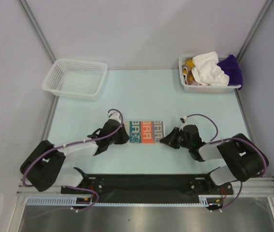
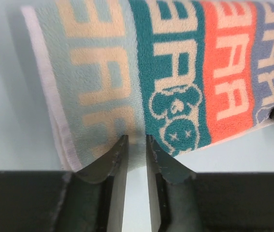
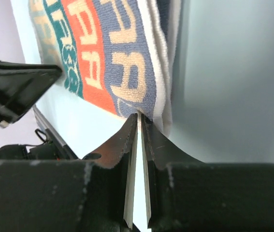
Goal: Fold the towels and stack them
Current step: Fold the towel, then neatly place the folded towel into the bin
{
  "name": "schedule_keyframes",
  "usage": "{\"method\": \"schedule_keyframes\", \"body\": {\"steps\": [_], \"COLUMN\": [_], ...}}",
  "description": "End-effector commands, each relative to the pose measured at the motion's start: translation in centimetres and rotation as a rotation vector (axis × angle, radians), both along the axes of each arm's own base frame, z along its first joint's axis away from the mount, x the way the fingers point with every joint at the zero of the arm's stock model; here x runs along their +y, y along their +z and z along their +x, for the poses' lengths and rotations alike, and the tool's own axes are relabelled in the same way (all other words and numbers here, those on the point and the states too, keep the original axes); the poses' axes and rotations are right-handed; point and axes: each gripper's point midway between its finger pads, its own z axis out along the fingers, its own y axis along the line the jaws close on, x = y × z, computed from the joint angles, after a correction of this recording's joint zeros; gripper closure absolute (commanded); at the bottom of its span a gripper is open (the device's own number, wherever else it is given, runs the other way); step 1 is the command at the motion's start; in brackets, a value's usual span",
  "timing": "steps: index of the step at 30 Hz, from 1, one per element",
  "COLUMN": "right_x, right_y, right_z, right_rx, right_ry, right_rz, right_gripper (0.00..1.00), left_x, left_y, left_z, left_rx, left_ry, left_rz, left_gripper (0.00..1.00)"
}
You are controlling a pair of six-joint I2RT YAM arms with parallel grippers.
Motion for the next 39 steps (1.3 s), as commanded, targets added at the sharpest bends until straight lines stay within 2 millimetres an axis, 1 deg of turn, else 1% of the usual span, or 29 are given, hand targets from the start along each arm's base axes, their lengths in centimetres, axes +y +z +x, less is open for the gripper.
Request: {"method": "schedule_keyframes", "body": {"steps": [1, 2, 4, 7, 9, 10, 11, 13, 16, 18, 19, 20, 21, 22, 23, 24, 26, 29, 32, 34, 35, 37, 38, 39], "right_x": [-1.8, -2.0, -2.4, -2.8, -2.9, -2.9, -3.1, -3.2, -3.0, -2.9, -2.8, -2.8, -2.9, -2.9, -2.9, -2.9, -2.9, -2.8, -2.7, -2.8, -2.8, -2.7, -2.7, -2.7], "right_y": [-0.7, -0.6, -0.8, -0.5, -0.3, -0.3, -0.3, -0.1, 0.2, 0.3, 0.5, 0.5, 0.4, 0.4, 0.4, 0.5, 0.6, 0.6, 0.7, 0.7, 0.7, 0.8, 0.7, 0.8], "right_z": [0.7, 0.8, 0.7, 0.9, 1.0, 1.1, 1.2, 1.3, 1.4, 1.3, 1.4, 1.3, 1.3, 1.3, 1.3, 1.3, 1.4, 1.5, 1.5, 1.5, 1.5, 1.5, 1.4, 1.4], "right_rx": [0.008, 0.008, 0.018, 0.011, 0.009, 0.008, 0.008, 0.005, -0.003, -0.005, -0.01, -0.01, -0.008, -0.01, -0.009, -0.01, -0.01, -0.013, -0.012, -0.013, -0.014, -0.015, -0.013, -0.014], "right_ry": [-0.051, -0.056, -0.061, -0.068, -0.071, -0.073, -0.077, -0.08, -0.073, -0.066, -0.062, -0.061, -0.061, -0.061, -0.063, -0.062, -0.064, -0.063, -0.062, -0.064, -0.065, -0.063, -0.061, -0.06], "right_rz": [-0.081, -0.083, -0.09, -0.094, -0.099, -0.102, -0.11, -0.107, -0.102, -0.101, -0.099, -0.101, -0.108, -0.111, -0.111, -0.109, -0.105, -0.105, -0.102, -0.101, -0.102, -0.097, -0.101, -0.102], "right_gripper": [0.87, 0.87, 0.87, 0.87, 0.87, 0.87, 0.87, 0.87, 0.87, 0.86, 0.86, 0.87, 0.86, 0.87, 0.87, 0.87, 0.86, 0.87, 0.87, 0.87, 0.87, 0.87, 0.87, 0.87], "left_x": [1.0, 1.5, 1.8, 2.6, 2.9, 3.2, 3.6, 3.7, 4.0, 4.4, 4.7, 4.7, 4.9, 4.2, 4.4, 4.4, 3.9, 3.1, 2.6, 2.5, 2.5, 2.4, 2.5, 2.6], "left_y": [3.6, 4.1, 5.3, 5.5, 5.4, 5.0, 4.7, 4.1, 3.0, 2.7, 2.2, 1.8, 1.5, 1.2, 0.9, 0.1, -0.1, -0.7, -1.6, -2.2, -2.9, -3.4, -4.1, -4.2], "left_z": [1.6, 1.9, 2.0, 1.6, 1.5, 1.2, 1.2, 0.8, 0.4, 0.7, 0.4, 0.2, 0.5, 0.2, 0.4, 0.4, 0.5, 0.7, 1.3, 1.5, 1.3, 1.5, 1.3, 1.4], "left_rx": [-0.08, -0.085, -0.105, -0.088, -0.078, -0.068, -0.06, -0.042, -0.015, -0.013, -0.001, 0.015, 0.023, 0.037, 0.048, 0.072, 0.088, 0.12, 0.161, 0.176, 0.198, 0.214, 0.232, 0.233], "left_ry": [0.055, 0.081, 0.094, 0.107, 0.117, 0.125, 0.141, 0.135, 0.143, 0.165, 0.168, 0.165, 0.173, 0.141, 0.151, 0.153, 0.131, 0.114, 0.105, 0.106, 0.11, 0.11, 0.11, 0.113], "left_rz": [0.025, 0.019, -0.01, -0.01, -0.019, -0.015, -0.007, -0.014, -0.024, -0.034, -0.035, -0.048, -0.074, -0.118, -0.128, -0.126, -0.148, -0.173, -0.158, -0.153, -0.142, -0.134, -0.122, -0.112], "left_gripper": [0.65, 0.6, 0.56, 0.51, 0.49, 0.43, 0.42, 0.42, 0.38, 0.33, 0.29, 0.27, 0.27, 0.26, 0.26, 0.27, 0.27, 0.31, 0.36, 0.41, 0.42, 0.5, 0.53, 0.6]}}
